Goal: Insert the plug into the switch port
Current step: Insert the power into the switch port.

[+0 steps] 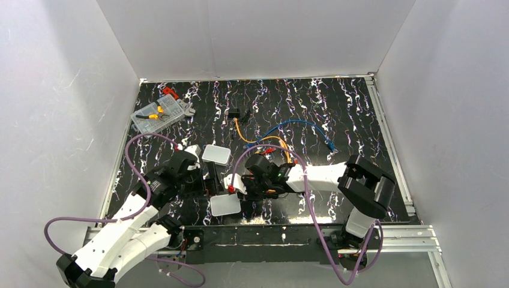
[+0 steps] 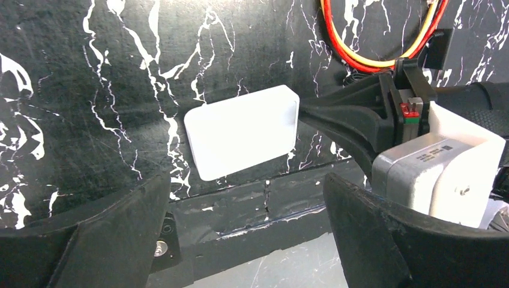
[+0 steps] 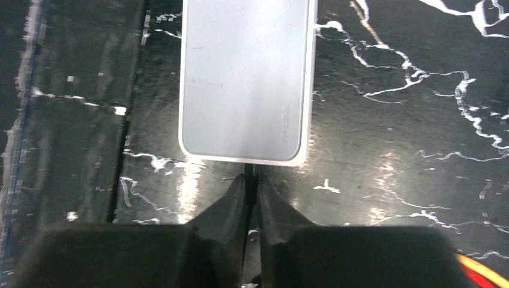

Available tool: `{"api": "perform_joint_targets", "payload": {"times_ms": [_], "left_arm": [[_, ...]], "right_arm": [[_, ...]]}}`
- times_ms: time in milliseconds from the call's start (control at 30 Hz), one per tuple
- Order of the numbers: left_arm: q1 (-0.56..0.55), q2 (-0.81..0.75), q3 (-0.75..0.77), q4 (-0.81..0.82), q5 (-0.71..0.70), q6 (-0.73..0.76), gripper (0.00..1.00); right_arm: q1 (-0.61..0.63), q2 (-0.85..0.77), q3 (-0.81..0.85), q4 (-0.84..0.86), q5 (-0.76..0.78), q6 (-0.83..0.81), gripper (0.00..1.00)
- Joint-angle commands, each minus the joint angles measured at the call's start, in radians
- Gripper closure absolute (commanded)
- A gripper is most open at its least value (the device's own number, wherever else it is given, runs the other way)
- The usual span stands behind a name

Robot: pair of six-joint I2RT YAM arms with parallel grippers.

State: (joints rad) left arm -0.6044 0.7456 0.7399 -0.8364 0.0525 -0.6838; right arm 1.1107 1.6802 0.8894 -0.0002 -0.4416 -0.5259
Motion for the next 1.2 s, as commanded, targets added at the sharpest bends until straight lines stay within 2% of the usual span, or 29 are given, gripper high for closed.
{"api": "perform_joint_targets", "payload": {"times_ms": [0, 33, 133, 200, 367, 567, 667, 767, 933, 1167], "left_arm": [[-0.005, -0.041, 0.030, -0.037, -0.095, -0.022, 0.02], [-0.005, -0.041, 0.033, -0.038, -0.097, -0.019, 0.02], [-0.005, -0.044, 0.040, -0.039, -0.104, -0.014, 0.02], [-0.005, -0.048, 0.044, -0.036, -0.107, -0.009, 0.02], [-0.005, -0.059, 0.054, -0.022, -0.110, 0.004, 0.02], [-0.005, -0.060, 0.061, -0.019, -0.135, 0.028, 0.02], [-0.005, -0.064, 0.054, -0.006, -0.131, 0.039, 0.02], [-0.005, -0.066, 0.052, 0.002, -0.132, 0.049, 0.02], [-0.005, -0.072, 0.032, 0.023, -0.118, 0.066, 0.02], [-0.005, -0.067, 0.022, 0.048, -0.086, 0.077, 0.02]], "right_arm": [[-0.006, 0.007, 0.053, 0.021, 0.084, 0.036, 0.74], [-0.005, -0.001, 0.051, 0.025, 0.096, 0.043, 0.70], [-0.006, -0.049, 0.028, 0.060, 0.142, 0.069, 0.50], [-0.005, -0.085, 0.017, 0.060, 0.172, 0.089, 0.43], [-0.006, -0.210, -0.014, 0.052, 0.394, 0.197, 0.39], [-0.006, -0.372, -0.120, 0.120, 0.866, 0.409, 0.38], [-0.010, -0.410, -0.136, 0.032, 1.037, 0.523, 0.30], [-0.022, -0.438, -0.116, -0.142, 1.145, 0.710, 0.26], [-0.095, -0.482, -0.084, -0.468, 1.136, 0.999, 0.24], [-0.179, -0.555, -0.177, -0.566, 1.037, 1.155, 0.24]]}}
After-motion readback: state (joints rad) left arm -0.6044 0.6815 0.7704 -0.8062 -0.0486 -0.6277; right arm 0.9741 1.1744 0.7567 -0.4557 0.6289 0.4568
